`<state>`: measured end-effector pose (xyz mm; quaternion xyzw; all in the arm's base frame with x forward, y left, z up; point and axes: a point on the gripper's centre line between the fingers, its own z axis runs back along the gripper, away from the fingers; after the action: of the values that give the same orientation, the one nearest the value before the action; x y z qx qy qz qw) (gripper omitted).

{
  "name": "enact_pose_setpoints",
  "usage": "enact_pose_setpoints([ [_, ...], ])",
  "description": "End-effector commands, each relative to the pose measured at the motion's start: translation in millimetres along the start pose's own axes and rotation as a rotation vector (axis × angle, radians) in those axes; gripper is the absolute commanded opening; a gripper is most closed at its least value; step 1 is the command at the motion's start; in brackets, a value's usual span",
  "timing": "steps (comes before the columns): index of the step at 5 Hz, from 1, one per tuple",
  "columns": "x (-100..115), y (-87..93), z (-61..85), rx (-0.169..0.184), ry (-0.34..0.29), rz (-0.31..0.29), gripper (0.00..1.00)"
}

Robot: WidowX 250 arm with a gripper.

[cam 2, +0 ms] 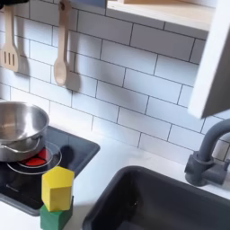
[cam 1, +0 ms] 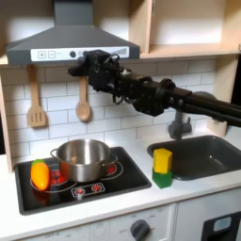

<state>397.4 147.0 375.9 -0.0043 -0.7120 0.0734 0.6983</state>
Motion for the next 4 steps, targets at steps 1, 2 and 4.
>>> enact_pose_setpoints([
  [1,-9.1,-14.9,13.2,-0.056,0.054,-0.003,0.00],
  [2,-24.4,-23.9,24.4,-0.098,0.144,-0.011,0.00],
  [4,-63.5,-40.4,45.9,-0.182,0.458,-0.013,0.00],
])
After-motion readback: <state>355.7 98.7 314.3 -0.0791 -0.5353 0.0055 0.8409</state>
